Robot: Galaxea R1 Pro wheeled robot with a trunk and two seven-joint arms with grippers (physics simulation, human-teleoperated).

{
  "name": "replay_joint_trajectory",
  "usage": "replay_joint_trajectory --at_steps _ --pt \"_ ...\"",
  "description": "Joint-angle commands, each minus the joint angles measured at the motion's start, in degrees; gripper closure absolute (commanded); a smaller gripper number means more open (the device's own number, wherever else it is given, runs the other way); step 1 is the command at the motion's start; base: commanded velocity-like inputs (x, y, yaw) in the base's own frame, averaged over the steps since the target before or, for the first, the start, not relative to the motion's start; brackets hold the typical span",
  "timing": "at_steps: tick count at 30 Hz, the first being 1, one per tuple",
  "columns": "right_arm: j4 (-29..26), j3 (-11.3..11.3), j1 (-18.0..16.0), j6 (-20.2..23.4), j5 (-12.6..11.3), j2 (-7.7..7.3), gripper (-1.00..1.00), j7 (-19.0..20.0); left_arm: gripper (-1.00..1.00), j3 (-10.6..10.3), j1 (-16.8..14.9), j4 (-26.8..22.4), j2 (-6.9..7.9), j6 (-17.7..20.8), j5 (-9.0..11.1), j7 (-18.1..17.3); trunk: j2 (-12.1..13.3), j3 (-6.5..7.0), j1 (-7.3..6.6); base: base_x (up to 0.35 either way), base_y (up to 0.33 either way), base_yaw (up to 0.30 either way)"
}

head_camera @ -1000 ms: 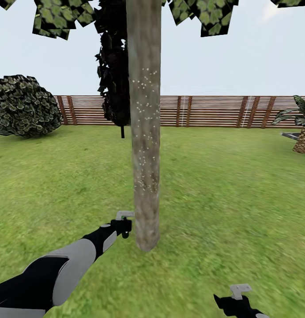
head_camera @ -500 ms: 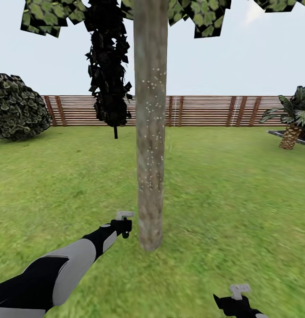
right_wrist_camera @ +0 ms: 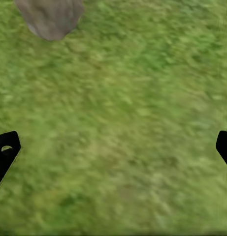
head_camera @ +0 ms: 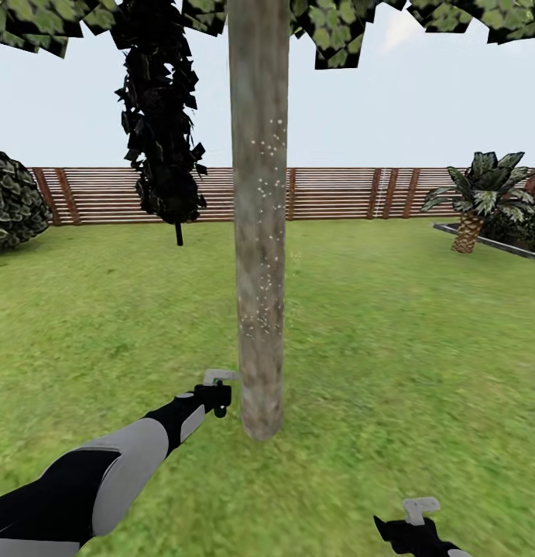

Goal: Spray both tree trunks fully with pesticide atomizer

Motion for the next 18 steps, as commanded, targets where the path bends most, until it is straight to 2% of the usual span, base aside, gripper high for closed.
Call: replay_joint_trajectory --at_steps 1,10,15,18 --pt "0.3 0.4 -0.1 -0.4 -0.6 0.01 -1.00 0.4 1.00 0.0 0.0 0.0 0.01 -0.1 -0.1 -0.2 -0.1 -0.09 0.02 0.000 0.350 -0.082" --pt "0.3 0.4 -0.1 -0.4 -0.6 0.01 -1.00 0.4 1.00 0.0 0.0 0.0 0.01 -0.1 -0.1 -0.2 -0.1 -0.09 0.02 0.000 0.350 -0.242" --pt "0.3 0.4 -0.1 -0.4 -0.6 0.01 -1.00 0.4 1.00 0.0 0.0 0.0 0.01 -0.1 -0.1 -0.2 -0.1 -0.09 0.02 0.000 0.350 -0.079" --pt "0.3 0.4 -0.1 -0.4 -0.6 0.01 -1.00 0.4 1.00 0.0 0.0 0.0 0.01 -0.2 -0.1 -0.2 -0.1 -0.07 0.02 0.000 0.350 -0.206"
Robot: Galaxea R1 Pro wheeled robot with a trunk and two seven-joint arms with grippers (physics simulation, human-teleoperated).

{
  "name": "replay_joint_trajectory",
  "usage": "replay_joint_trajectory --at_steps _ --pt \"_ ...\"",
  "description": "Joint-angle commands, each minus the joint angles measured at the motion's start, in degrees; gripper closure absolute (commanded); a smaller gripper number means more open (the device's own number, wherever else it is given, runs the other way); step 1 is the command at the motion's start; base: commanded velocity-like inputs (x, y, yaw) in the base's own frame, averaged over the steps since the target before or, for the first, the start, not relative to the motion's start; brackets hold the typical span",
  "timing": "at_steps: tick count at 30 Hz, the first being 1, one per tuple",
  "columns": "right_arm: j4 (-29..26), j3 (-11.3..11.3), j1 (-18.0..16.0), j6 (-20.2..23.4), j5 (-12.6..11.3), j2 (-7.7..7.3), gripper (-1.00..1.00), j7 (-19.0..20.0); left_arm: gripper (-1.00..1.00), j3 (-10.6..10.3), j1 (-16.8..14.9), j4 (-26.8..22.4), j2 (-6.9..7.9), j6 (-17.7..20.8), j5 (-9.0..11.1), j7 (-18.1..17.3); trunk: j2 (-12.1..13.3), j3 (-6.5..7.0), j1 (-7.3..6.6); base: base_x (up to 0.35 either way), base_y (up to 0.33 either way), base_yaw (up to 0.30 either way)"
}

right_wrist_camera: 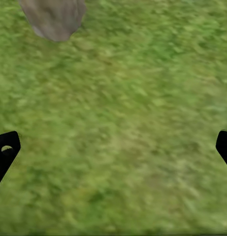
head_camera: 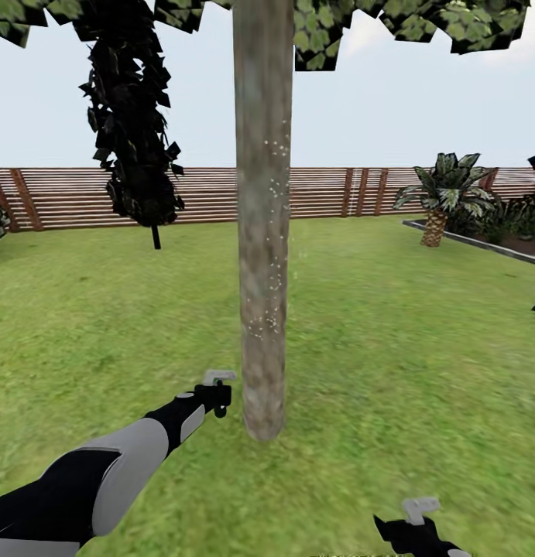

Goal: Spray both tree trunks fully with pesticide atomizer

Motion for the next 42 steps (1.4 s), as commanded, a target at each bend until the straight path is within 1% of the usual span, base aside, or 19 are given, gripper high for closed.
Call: replay_joint_trajectory --at_steps 1,6,20,25,35,42 --pt "0.3 0.4 -0.1 -0.4 -0.6 0.02 -1.00 0.4 1.00 0.0 0.0 0.0 0.02 -0.1 -0.1 -0.2 -0.1 -0.07 0.02 0.000 0.350 -0.253" --pt "0.3 0.4 -0.1 -0.4 -0.6 0.02 -1.00 0.4 1.00 0.0 0.0 0.0 0.02 -0.1 -0.1 -0.2 -0.1 0.02 0.02 0.000 0.350 -0.273" --pt "0.3 0.4 -0.1 -0.4 -0.6 0.05 -1.00 0.4 1.00 0.0 0.0 0.0 0.02 -0.1 -0.1 -0.2 -0.1 0.07 0.02 0.000 0.350 -0.182" --pt "0.3 0.4 -0.1 -0.4 -0.6 0.23 -1.00 0.4 1.00 0.0 0.0 0.0 -0.04 -0.1 -0.1 -0.2 -0.1 0.07 0.02 0.000 0.339 -0.265" --pt "0.3 0.4 -0.1 -0.4 -0.6 0.53 -1.00 0.4 1.00 0.0 0.0 0.0 -0.15 -0.2 -0.1 -0.1 -0.1 0.07 0.02 0.000 0.051 -0.294" --pt "0.3 0.4 -0.1 -0.4 -0.6 0.55 -1.00 0.4 1.00 0.0 0.0 0.0 -0.10 -0.1 -0.1 -0.1 -0.1 0.07 0.02 0.000 0.279 -0.060"
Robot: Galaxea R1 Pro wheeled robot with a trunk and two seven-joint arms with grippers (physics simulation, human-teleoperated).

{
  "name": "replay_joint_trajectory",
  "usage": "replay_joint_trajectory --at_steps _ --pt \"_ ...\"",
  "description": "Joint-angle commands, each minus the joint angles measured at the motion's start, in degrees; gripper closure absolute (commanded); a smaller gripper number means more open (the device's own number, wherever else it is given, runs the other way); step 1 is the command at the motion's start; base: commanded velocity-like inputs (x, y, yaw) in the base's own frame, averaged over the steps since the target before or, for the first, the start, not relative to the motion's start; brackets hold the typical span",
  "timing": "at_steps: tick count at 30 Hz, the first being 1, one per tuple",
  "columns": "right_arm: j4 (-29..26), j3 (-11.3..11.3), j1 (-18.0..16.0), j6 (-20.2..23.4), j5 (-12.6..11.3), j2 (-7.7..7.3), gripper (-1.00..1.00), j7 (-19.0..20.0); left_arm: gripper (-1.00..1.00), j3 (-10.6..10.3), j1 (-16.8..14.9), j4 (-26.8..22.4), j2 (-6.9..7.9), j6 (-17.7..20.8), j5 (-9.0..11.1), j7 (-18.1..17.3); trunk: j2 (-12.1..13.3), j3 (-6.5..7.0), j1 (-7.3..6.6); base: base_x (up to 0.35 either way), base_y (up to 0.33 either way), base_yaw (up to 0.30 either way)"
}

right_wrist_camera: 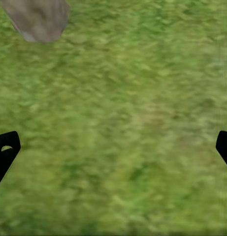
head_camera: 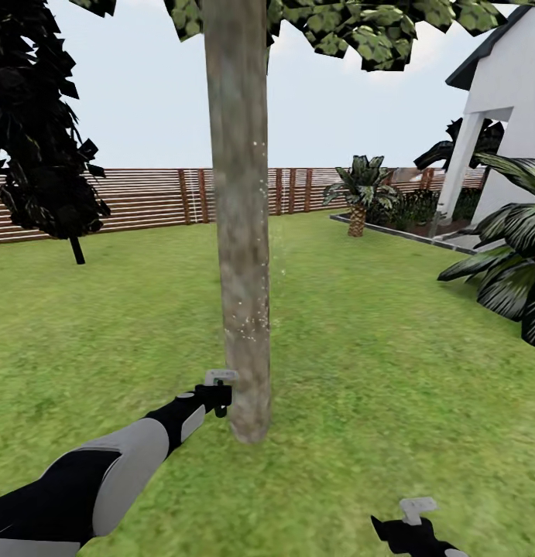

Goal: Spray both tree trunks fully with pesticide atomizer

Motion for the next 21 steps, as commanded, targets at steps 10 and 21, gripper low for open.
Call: replay_joint_trajectory --at_steps 10,21 --pt "0.3 0.4 -0.1 -0.4 -0.6 0.01 -1.00 0.5 1.00 0.0 0.0 0.0 -0.02 -0.1 -0.1 -0.2 -0.1 0.12 0.02 0.000 0.238 -0.225" --pt "0.3 0.4 -0.1 -0.4 -0.6 0.01 -1.00 0.5 1.00 0.0 0.0 0.0 -0.04 -0.1 -0.1 -0.2 -0.1 0.32 0.02 -0.049 0.211 -0.199"
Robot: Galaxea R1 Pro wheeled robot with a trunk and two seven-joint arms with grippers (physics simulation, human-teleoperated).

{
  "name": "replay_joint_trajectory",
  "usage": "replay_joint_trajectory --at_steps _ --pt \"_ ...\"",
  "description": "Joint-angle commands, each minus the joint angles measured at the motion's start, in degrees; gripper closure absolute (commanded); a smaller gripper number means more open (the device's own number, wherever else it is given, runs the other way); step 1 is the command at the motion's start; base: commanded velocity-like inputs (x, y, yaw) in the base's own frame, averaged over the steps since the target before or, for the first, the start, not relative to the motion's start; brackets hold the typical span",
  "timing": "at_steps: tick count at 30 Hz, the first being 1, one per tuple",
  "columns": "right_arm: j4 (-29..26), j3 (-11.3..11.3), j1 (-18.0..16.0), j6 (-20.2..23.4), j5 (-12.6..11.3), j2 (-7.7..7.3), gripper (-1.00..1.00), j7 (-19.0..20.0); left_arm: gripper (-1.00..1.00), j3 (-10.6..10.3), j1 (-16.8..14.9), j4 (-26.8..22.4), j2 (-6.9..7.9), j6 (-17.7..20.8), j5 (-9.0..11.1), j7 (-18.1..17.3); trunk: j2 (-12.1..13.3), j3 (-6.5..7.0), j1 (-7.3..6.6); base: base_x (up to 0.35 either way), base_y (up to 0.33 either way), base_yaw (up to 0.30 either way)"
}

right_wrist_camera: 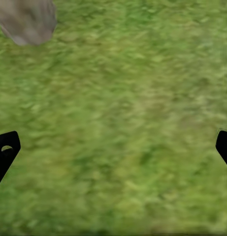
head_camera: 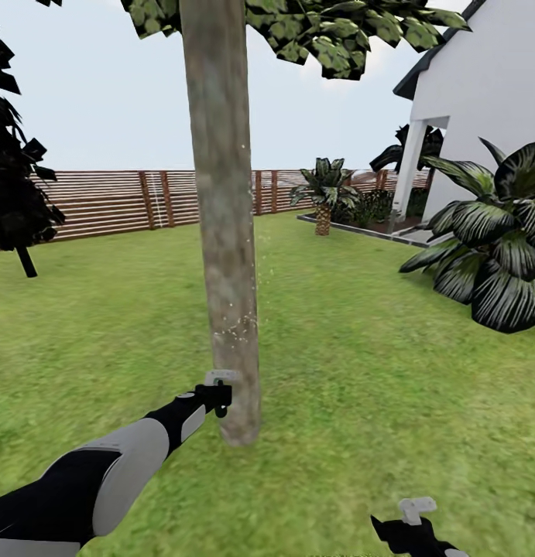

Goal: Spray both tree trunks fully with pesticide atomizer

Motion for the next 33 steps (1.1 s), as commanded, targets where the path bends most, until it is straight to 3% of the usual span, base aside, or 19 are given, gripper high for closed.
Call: replay_joint_trajectory --at_steps 1,15,19,21,23,26,33 --pt "0.3 0.4 -0.1 -0.4 -0.6 0.02 -1.00 0.4 1.00 0.0 0.0 0.0 0.01 -0.1 -0.1 -0.1 -0.1 -0.07 0.02 -0.003 0.087 -0.262" --pt "0.1 0.4 -0.1 -0.4 -0.5 -0.14 -1.00 0.0 1.00 0.0 0.0 -0.1 -0.15 0.1 0.0 0.0 -0.1 0.05 0.02 0.007 0.057 -0.077" --pt "0.0 0.4 -0.1 -0.3 -0.5 -0.09 -1.00 -5.2 1.00 -0.5 0.0 -1.8 -0.16 2.1 0.1 0.0 -0.1 0.05 0.02 0.000 0.001 0.000" --pt "0.0 0.5 -0.1 -0.3 -0.5 -0.08 -1.00 -6.9 1.00 -0.5 0.0 -5.3 -0.16 6.6 0.1 0.0 -0.1 0.05 0.02 0.000 0.000 0.000" --pt "0.0 0.5 -0.1 -0.2 -0.5 -0.07 -1.00 -7.7 1.00 -0.5 0.0 -11.6 -0.16 13.6 0.0 0.1 -0.1 0.05 0.02 0.000 0.000 0.000" --pt "0.0 0.5 -0.1 -0.2 -0.5 -0.07 -1.00 -8.0 1.00 -0.5 0.0 -17.5 -0.16 19.0 0.0 0.1 -0.1 0.05 0.02 0.000 0.000 0.000" --pt "0.0 0.5 -0.1 -0.2 -0.5 -0.07 -1.00 -8.2 1.00 -0.6 0.0 -38.0 -0.50 35.6 -0.1 0.0 -0.1 0.05 0.02 0.000 0.000 0.000"
